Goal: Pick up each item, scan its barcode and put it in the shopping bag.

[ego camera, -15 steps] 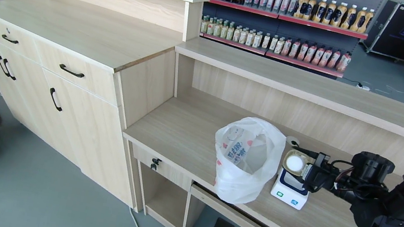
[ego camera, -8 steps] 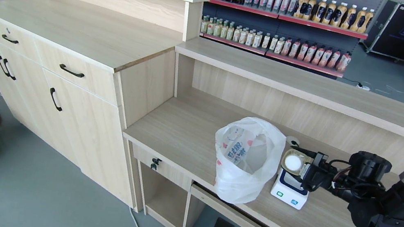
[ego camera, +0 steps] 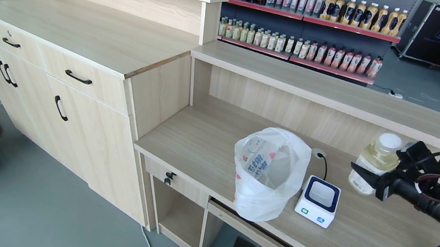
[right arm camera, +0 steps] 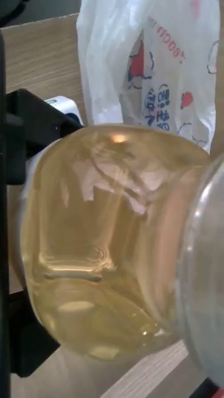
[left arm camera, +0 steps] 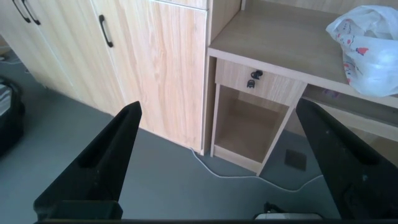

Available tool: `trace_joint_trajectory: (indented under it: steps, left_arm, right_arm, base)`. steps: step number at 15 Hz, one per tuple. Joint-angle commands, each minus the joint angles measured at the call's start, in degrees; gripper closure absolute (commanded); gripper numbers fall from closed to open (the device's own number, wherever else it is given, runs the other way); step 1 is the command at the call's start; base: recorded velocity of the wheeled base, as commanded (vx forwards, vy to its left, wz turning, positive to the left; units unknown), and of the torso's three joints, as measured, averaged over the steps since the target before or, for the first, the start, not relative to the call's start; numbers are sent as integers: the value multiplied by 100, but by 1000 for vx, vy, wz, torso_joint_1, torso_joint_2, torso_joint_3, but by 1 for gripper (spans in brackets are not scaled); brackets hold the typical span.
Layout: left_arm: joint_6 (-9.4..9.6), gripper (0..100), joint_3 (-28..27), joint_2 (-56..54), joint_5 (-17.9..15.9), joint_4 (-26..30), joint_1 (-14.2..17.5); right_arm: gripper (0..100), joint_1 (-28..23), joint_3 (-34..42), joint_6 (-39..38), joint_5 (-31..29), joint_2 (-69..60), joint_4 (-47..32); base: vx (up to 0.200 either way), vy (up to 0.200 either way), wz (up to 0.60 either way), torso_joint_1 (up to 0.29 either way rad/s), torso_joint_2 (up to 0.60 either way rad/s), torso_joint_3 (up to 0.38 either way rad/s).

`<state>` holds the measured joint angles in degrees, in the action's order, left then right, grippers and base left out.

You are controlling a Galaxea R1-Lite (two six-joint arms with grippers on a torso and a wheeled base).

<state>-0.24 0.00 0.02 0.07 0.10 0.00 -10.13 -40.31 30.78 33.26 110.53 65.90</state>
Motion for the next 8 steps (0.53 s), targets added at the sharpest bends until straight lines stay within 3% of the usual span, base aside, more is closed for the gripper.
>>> trace_joint_trajectory:
  steps: [1,4,8]
  left_arm:
    - [-2,0,0,-2,1,-1,0]
    - [-2,0,0,-2,1,-1,0]
    - [-2,0,0,-2,1,-1,0]
  right_arm:
    - [100,-472,375,-1602,-1946,-1499,-886]
    - [100,-411,586,-1646,-4371,-1763,-1203]
    - [100,-209,639,-1021,-4495,-1895,-1115]
  base:
    - [0,0,0,0,0,0]
    - [0,0,0,0,0,0]
    - [0,0,0,0,0,0]
